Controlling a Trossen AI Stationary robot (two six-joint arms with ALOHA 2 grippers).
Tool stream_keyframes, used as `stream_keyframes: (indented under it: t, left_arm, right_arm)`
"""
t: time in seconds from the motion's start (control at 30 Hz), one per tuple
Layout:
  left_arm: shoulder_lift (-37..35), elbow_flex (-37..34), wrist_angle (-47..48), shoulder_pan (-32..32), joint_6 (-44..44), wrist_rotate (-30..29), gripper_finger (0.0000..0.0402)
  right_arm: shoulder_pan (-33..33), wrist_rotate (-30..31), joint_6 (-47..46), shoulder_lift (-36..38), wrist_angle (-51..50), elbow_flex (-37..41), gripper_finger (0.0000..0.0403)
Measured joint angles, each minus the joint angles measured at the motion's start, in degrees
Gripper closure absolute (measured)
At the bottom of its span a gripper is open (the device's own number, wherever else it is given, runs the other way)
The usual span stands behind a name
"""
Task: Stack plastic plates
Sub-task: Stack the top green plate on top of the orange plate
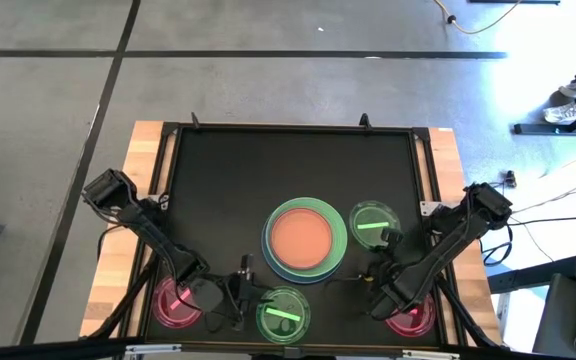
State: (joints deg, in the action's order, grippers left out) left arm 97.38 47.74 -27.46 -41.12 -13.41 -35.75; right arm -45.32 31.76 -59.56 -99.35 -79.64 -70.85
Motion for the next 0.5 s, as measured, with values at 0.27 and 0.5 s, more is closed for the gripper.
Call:
stream_keyframes:
  t: [0.27, 0.5]
  left_arm:
    - [0.0, 0.0, 0.0, 0.1, 0.0, 0.0, 0.0289]
    - [0.0, 0.0, 0.0, 0.1, 0.0, 0.0, 0.0289]
  right_arm:
    - [0.0, 5.5, 4.2, 0.1, 0.4, -2.5, 0.0402]
    - [0.0, 9.7, 10.3, 0.1, 5.9, -2.6, 0.0402]
